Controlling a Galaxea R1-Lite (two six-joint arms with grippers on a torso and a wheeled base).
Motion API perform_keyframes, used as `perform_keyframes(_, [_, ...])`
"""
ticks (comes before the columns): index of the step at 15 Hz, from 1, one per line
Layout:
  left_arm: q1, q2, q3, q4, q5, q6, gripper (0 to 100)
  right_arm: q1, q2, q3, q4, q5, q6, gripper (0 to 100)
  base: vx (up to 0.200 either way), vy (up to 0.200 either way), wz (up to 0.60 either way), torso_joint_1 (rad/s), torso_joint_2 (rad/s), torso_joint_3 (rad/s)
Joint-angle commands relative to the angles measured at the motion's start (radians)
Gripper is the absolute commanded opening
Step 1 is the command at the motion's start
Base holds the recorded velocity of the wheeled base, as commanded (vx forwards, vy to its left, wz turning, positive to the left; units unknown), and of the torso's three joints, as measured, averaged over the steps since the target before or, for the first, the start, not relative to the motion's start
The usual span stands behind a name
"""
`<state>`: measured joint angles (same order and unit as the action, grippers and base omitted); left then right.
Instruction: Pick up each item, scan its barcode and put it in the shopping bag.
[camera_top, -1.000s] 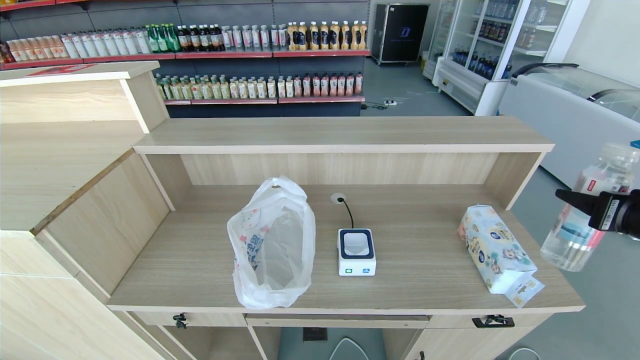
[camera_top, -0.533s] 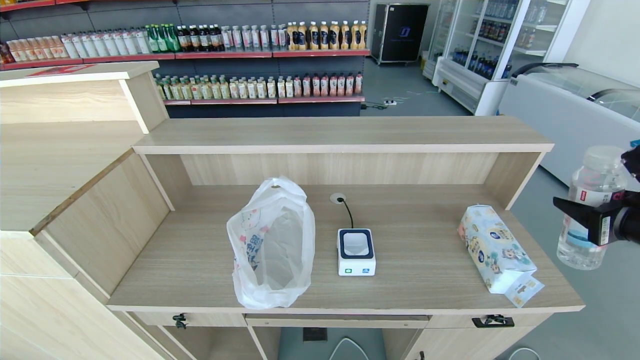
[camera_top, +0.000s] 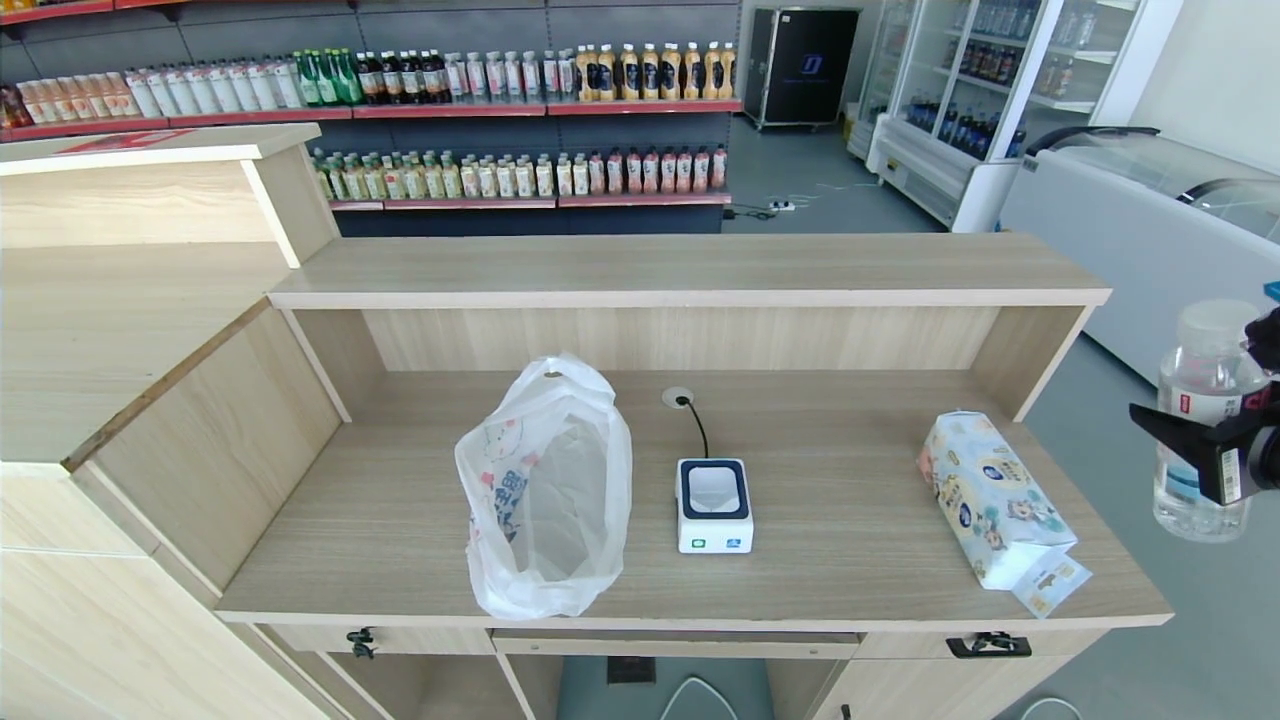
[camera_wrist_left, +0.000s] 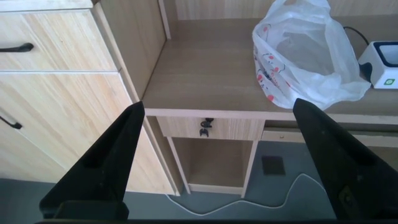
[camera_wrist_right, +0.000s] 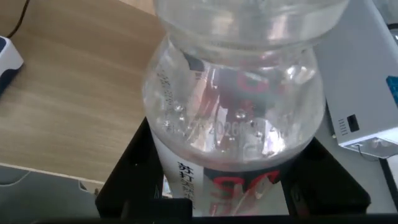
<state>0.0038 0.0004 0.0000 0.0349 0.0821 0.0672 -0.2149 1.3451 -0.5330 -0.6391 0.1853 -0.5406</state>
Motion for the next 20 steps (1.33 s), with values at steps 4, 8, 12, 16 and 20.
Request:
perform_keyframes(4, [0.001,0.000,0.000,0.000,0.001,0.000,100,0.035,0.022,-0.001,-0.037,0.000,-0.036,0,0.000,0.000,0.60,0.006,0.01,0.002])
perform_keyframes(8, [0.001,0.000,0.000,0.000,0.001,0.000,100,0.071,0.077,0.022,-0.070,0.013,-0.093,0,0.000,0.000,0.30,0.000,0.00,0.000])
perform_keyframes(12, [0.001,0.000,0.000,0.000,0.001,0.000,100,0.085,0.249,0.065,-0.249,0.019,-0.128,0,0.000,0.000,0.00,0.000,0.00,0.000])
perform_keyframes(16, [0.001,0.000,0.000,0.000,0.001,0.000,100,0.137,0.309,0.076,-0.307,0.023,-0.127,0,0.000,0.000,0.00,0.000,0.00,0.000])
perform_keyframes(20, [0.001,0.000,0.000,0.000,0.001,0.000,100,0.155,0.382,0.107,-0.436,0.102,-0.167,0,0.000,0.000,0.00,0.000,0.00,0.000])
